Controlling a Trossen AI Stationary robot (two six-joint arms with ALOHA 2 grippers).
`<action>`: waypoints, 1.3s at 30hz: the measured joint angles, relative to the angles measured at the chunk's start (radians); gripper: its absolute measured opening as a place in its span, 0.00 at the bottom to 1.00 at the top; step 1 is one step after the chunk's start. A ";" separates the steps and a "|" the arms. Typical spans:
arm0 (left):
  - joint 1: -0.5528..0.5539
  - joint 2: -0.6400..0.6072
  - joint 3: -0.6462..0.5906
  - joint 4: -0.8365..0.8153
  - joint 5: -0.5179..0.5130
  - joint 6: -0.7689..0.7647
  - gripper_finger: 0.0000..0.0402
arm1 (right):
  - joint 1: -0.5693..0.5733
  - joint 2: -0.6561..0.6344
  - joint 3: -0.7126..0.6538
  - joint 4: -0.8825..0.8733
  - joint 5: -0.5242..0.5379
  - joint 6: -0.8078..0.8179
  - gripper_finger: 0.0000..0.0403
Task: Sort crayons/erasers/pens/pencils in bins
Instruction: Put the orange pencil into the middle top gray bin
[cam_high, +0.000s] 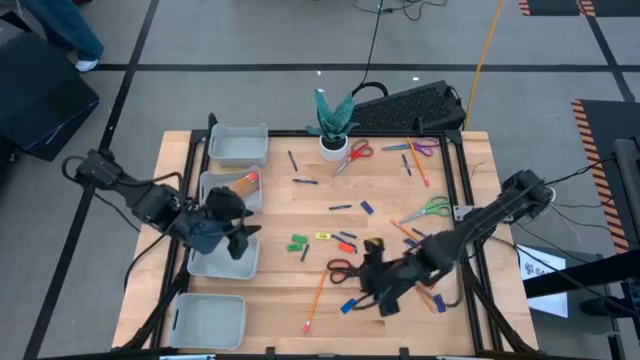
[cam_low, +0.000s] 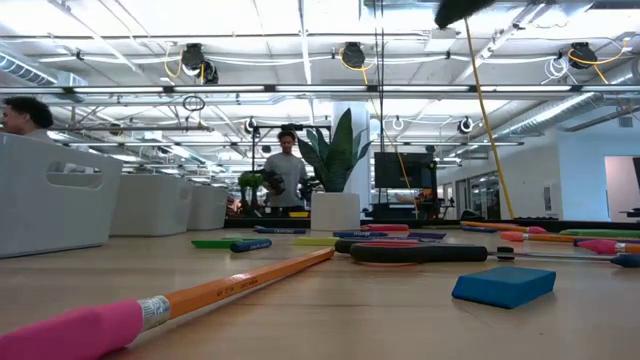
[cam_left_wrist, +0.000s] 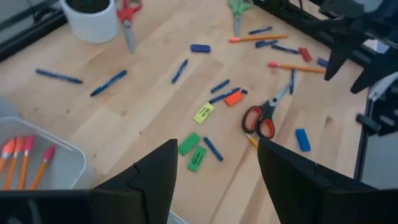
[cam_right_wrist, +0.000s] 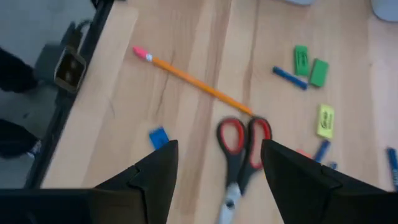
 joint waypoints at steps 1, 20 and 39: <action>-0.010 -0.001 0.000 0.000 -0.001 0.018 0.56 | -0.005 0.033 0.032 0.002 -0.010 0.009 0.56; -0.134 0.001 0.000 -0.005 0.015 0.257 0.56 | 0.083 0.371 0.291 -0.559 -0.225 0.905 0.56; -0.132 0.001 0.000 0.004 -0.063 0.202 0.56 | -0.123 -0.142 -0.469 -0.215 -0.318 1.363 0.38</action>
